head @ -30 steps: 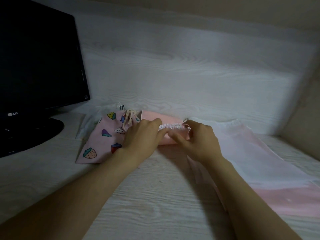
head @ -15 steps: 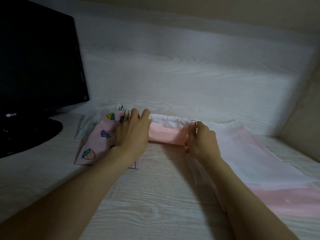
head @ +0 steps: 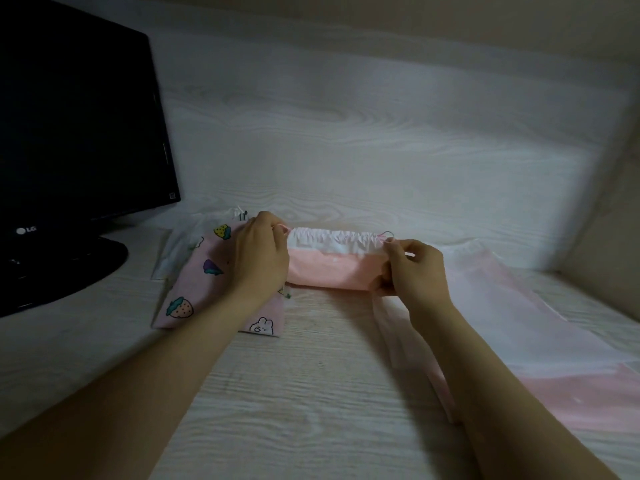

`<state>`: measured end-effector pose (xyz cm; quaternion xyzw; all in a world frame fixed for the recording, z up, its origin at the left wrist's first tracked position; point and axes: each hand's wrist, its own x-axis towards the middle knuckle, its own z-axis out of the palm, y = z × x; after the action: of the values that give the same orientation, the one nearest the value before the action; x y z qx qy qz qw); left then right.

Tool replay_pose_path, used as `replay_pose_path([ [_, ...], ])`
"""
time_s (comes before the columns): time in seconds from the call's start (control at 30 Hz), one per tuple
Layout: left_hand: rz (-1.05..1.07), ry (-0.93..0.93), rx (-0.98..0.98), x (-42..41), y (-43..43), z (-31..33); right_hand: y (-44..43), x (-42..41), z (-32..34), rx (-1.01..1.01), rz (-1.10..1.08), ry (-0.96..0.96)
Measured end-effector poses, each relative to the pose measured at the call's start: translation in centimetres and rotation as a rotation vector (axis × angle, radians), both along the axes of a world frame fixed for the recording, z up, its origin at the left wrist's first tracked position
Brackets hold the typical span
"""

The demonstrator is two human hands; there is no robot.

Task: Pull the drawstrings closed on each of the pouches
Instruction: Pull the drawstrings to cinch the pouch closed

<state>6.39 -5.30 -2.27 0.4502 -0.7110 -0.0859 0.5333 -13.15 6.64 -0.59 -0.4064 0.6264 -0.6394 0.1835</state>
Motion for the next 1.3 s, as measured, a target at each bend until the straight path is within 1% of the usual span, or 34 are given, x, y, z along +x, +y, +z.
replay_pose_path([
  [0.13,-0.042,0.119,0.062,0.1,0.3,0.2,-0.1,-0.1,-0.1,-0.003,-0.019,-0.065],
  [0.27,-0.065,0.185,0.102,0.3,-0.4,0.1,-0.1,-0.3,0.2,-0.024,-0.008,-0.237],
  [0.37,-0.089,0.224,0.211,0.3,-0.6,0.2,-0.1,-0.5,0.2,-0.034,-0.008,-0.329],
  [0.47,-0.156,0.350,0.310,0.4,-0.6,0.2,-0.1,-0.6,0.2,-0.046,-0.007,-0.390],
  [0.57,-0.170,0.476,0.271,0.5,-0.7,0.4,0.1,-0.6,0.3,-0.057,0.007,-0.409],
  [0.7,-0.133,0.541,0.202,0.8,-0.5,0.6,0.4,-0.5,0.6,-0.063,-0.014,-0.418],
  [0.8,-0.190,0.635,0.222,0.8,-0.3,0.7,0.5,-0.4,0.7,-0.069,-0.005,-0.462],
  [0.93,-0.261,0.675,0.248,0.5,0.0,0.8,0.5,-0.4,1.0,-0.097,0.028,-0.556],
  [1.0,-0.303,0.737,0.288,0.5,0.0,1.0,0.4,-0.4,1.0,-0.117,0.037,-0.593],
  [1.1,-0.290,0.827,0.319,0.8,-0.3,1.1,0.4,-0.6,1.0,-0.135,0.039,-0.637],
  [1.17,-0.275,0.839,0.335,1.0,-0.8,1.0,0.3,-0.7,0.8,-0.138,0.036,-0.660],
  [1.3,-0.253,0.795,0.339,1.2,-1.4,0.8,0.1,-0.9,0.6,-0.148,0.039,-0.663],
])
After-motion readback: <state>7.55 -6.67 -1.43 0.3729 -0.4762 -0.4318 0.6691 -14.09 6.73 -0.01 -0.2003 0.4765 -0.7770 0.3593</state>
